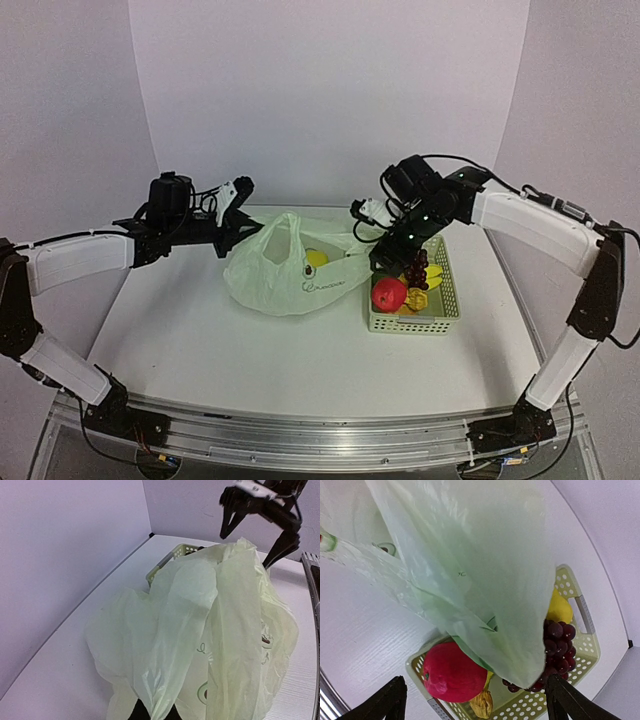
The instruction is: Untie the knot of the plastic bag and take out the fruit
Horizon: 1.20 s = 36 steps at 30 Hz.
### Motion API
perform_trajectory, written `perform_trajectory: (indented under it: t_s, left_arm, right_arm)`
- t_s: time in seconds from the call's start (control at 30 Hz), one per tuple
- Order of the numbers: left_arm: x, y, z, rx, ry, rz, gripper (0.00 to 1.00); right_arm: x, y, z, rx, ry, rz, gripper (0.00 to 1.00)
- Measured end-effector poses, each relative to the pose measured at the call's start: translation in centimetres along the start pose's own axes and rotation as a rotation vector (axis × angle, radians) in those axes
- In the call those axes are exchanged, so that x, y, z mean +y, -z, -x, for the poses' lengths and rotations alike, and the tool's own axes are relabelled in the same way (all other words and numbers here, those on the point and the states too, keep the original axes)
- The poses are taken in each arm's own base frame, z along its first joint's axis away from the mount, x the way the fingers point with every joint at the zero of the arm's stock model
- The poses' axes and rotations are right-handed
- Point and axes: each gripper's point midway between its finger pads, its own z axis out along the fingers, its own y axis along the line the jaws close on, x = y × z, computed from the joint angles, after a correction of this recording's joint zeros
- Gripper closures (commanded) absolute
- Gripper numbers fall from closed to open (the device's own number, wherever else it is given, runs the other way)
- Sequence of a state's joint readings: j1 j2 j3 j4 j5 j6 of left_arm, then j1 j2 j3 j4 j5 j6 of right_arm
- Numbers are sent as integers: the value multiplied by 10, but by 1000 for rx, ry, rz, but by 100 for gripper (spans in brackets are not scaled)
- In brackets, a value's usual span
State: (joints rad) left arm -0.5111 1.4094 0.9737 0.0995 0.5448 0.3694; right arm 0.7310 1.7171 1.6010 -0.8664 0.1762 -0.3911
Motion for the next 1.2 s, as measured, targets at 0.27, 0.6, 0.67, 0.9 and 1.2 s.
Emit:
perform_trajectory:
  t_s: [0.27,0.6,0.67,0.9,1.2]
  left_arm:
    - [17,16,10,0,-45,63,100]
    - [-10,39,13,-9,-126,5,100]
    - [-15,37,-1,23,-110,-14,100]
    - [-25,36,-26,86,-77,-50,100]
    - [-28,36,-37,117,-11,-60,100]
  right_arm:
    - [22,73,42,-234,-93,125,29]
    - [123,90,115,-509,-129,402,61]
    - [136,76,128,-527,-163,434,66]
    - [164,-16,136,-436,-234,417,72]
    - [185,-59,131,-397,-165,293,77]
